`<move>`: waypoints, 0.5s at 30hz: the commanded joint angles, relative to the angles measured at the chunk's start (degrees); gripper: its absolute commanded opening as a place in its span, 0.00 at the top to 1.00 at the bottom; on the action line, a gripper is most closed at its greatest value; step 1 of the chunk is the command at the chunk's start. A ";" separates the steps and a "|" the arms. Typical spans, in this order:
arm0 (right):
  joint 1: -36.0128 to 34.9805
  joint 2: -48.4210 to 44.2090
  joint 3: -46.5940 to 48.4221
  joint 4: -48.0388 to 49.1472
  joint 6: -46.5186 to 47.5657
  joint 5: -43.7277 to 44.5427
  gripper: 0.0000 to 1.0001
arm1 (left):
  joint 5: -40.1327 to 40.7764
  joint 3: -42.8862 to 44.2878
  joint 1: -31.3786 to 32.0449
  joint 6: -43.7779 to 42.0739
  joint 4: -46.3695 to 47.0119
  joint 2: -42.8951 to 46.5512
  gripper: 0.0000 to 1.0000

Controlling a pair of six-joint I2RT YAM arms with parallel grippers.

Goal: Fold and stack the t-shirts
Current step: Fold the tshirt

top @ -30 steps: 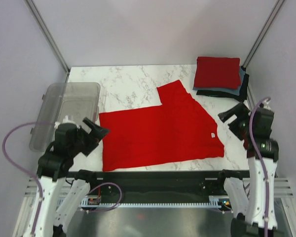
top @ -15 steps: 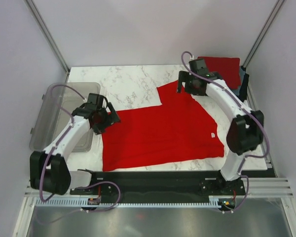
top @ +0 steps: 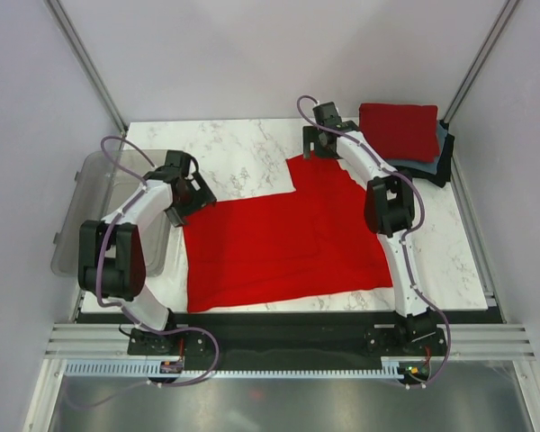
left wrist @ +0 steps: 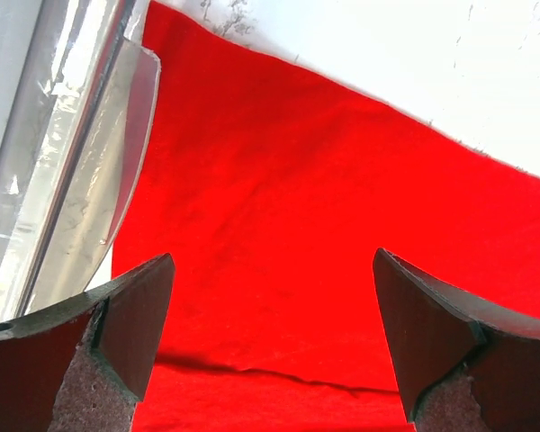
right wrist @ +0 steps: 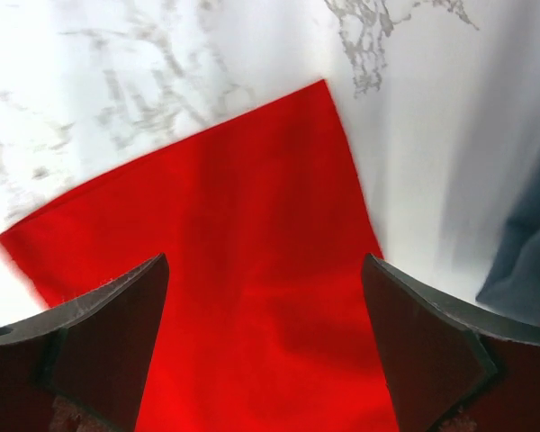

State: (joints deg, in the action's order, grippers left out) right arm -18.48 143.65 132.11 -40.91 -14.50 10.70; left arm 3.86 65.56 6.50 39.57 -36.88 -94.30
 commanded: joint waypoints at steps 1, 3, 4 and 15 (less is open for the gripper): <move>1.34 2.59 4.47 2.58 1.06 3.09 0.05 | 4.76 -2.10 -3.43 -1.34 2.60 0.61 0.00; 3.27 2.68 3.33 6.26 -1.13 1.00 0.07 | 3.27 -2.54 -3.43 -1.34 2.96 1.57 0.00; 3.88 2.86 2.72 7.32 -1.75 0.03 0.09 | 2.65 -2.72 -3.43 -1.34 3.22 2.62 0.00; 3.98 8.13 4.30 12.69 -1.85 -1.20 0.13 | -1.04 -6.49 -3.43 -1.60 5.15 8.87 0.01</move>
State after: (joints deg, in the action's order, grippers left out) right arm -13.58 150.54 135.61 -31.31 -15.73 10.55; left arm 0.91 60.69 4.45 39.55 -32.84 -87.22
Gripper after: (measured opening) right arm 0.872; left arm 0.993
